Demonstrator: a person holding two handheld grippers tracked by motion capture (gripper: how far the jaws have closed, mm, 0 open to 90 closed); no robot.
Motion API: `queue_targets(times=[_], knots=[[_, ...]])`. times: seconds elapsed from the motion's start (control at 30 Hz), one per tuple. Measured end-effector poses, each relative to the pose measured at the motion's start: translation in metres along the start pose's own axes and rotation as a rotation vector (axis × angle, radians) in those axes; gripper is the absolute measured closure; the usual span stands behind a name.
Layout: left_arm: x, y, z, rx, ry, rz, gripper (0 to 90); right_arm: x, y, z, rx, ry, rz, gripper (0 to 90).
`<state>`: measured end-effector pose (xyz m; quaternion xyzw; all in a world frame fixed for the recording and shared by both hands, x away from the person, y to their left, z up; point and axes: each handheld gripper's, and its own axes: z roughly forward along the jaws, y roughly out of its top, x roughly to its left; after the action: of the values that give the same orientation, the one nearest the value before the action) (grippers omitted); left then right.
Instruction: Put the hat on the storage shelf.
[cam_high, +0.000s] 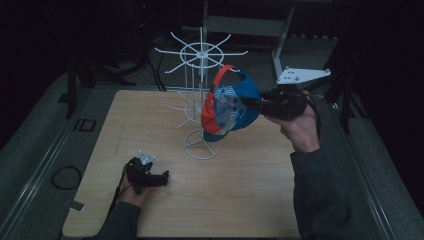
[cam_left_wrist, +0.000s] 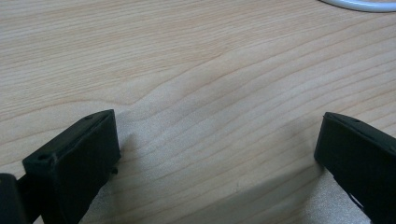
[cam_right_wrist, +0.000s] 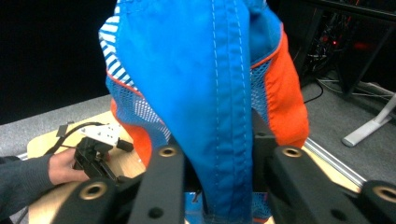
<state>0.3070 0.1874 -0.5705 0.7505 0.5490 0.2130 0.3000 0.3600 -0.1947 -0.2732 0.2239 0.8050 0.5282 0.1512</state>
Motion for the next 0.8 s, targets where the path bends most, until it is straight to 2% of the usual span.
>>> queue_targets(times=[0.2,0.23,0.27,0.4,0.53,0.8], knots=[[0.0,0.0,0.0,-0.002,0.001,0.0,0.1,-0.004,-0.006,-0.004,0.004,-0.013,0.007,54.4],[0.0,0.0,0.0,-0.002,0.001,0.0,0.1,-0.004,-0.006,-0.004,0.004,-0.013,0.007,54.4],[0.0,0.0,0.0,-0.002,0.0,-0.002,0.1,-0.004,-0.009,-0.004,0.028,-0.031,0.001,46.9],[0.0,0.0,0.0,-0.001,0.0,0.0,0.1,-0.005,-0.015,-0.003,0.056,-0.077,-0.004,37.4],[0.0,0.0,0.0,-0.001,0.0,-0.001,0.1,-0.011,-0.021,-0.004,0.058,-0.1,0.028,32.8],[0.0,0.0,0.0,-0.001,-0.001,0.0,0.1,-0.018,-0.033,-0.004,0.075,-0.124,0.056,30.2]])
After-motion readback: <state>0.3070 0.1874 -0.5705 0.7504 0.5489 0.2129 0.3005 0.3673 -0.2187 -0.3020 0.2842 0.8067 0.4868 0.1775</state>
